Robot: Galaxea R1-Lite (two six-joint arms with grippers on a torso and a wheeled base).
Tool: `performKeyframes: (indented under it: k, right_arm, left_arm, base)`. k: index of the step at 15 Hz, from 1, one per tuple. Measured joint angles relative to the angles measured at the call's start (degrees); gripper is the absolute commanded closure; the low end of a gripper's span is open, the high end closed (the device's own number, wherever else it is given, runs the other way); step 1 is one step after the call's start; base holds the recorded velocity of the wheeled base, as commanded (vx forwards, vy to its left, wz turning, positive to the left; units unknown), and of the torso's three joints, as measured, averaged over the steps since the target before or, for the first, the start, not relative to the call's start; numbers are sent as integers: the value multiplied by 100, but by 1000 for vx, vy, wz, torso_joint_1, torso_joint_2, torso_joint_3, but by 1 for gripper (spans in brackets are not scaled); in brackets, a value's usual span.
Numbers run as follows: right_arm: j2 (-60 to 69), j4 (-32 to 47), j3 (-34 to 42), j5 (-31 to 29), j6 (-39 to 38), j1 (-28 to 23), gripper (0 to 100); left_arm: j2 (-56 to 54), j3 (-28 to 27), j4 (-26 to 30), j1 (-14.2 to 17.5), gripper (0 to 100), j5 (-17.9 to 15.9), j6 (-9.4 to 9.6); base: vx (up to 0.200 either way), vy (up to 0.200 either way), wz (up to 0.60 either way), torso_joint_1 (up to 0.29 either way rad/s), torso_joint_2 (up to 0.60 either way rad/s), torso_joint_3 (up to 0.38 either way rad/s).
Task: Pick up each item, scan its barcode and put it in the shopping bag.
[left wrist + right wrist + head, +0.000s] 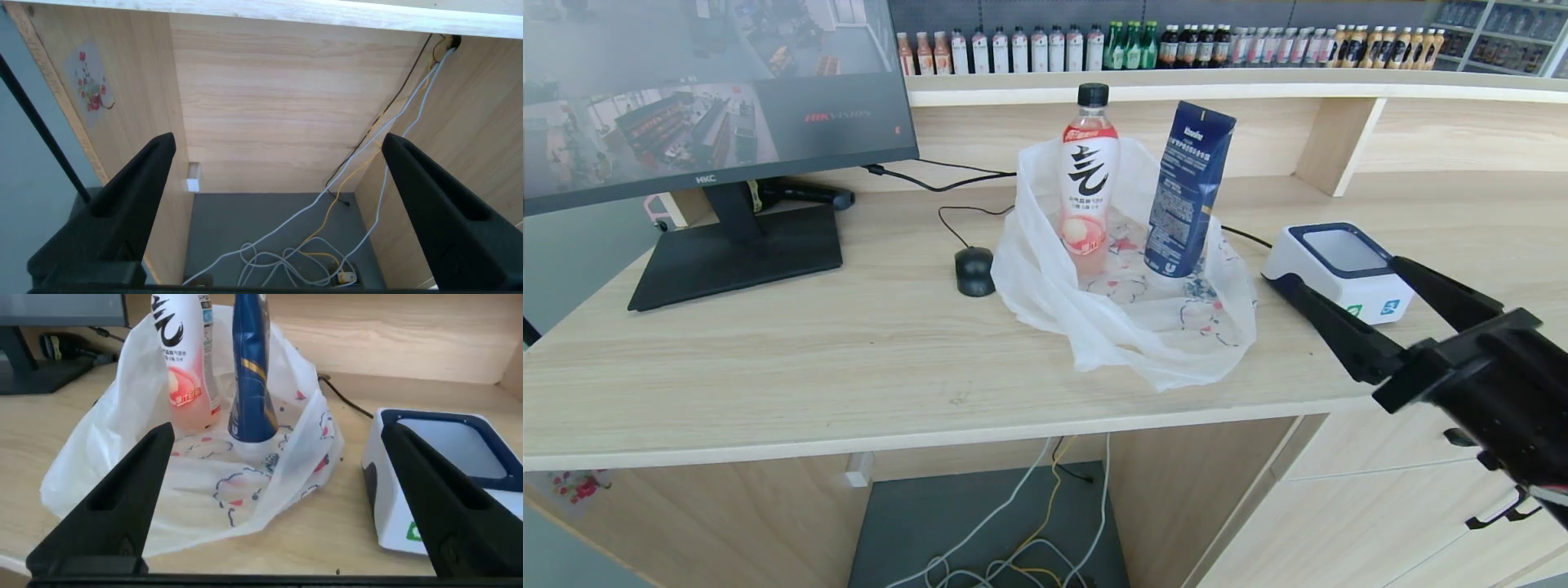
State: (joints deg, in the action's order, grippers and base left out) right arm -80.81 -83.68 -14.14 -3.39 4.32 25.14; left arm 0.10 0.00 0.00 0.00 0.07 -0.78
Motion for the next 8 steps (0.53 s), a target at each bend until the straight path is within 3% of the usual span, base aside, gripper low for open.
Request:
performKeyframes:
  k: [2, 4, 8]
  right_arm:
    - [680, 57, 764, -5, -35, -2, 0]
    - [1467, 627, 1219, -22, -145, -4, 0]
    - [3340, 3371, 1390, -22, -277, -4, 0]
  left_arm:
    - [0, 0, 0, 0, 0, 0, 2]
    - [0, 0, 0, 0, 0, 0, 2]
    - [0, 0, 0, 0, 0, 0, 5]
  base:
    - [0, 0, 0, 0, 0, 0]
    - [0, 0, 0, 0, 0, 0]
    - [0, 0, 0, 0, 0, 0]
